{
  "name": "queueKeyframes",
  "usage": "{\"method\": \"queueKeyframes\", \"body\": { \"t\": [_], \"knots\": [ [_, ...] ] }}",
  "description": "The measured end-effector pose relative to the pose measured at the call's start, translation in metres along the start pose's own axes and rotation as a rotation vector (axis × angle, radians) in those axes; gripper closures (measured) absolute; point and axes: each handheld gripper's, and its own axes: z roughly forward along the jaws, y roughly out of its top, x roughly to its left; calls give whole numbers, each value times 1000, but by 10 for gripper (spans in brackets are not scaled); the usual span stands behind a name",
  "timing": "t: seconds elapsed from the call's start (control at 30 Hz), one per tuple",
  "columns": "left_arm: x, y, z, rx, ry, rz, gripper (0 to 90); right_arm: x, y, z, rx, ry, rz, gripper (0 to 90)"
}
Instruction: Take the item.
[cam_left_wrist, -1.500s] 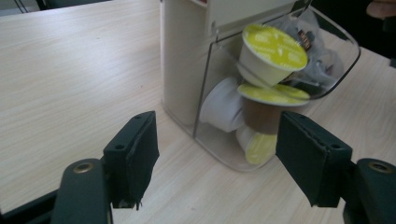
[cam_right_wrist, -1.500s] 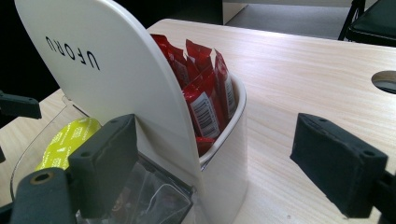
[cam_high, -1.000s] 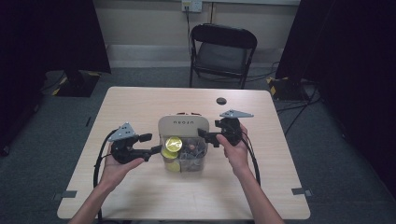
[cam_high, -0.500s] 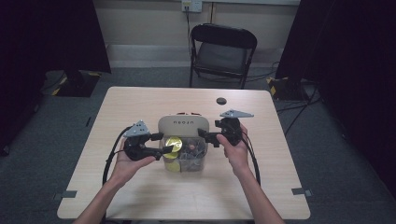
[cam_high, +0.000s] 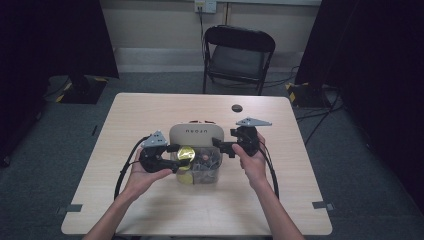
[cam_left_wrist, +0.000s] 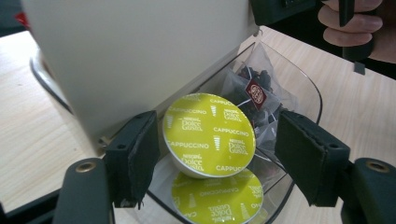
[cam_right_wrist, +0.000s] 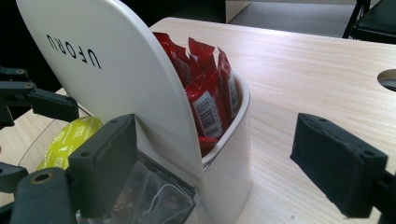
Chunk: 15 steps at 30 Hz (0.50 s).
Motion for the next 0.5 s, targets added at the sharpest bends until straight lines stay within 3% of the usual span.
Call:
{"method": "queueKeyframes", "body": {
  "t": [0.5],
  "knots": [
    [-3, -1, 13, 34, -16, 12, 326, -1, -1, 0, -1, 3, 8, 142]
  ]
}}
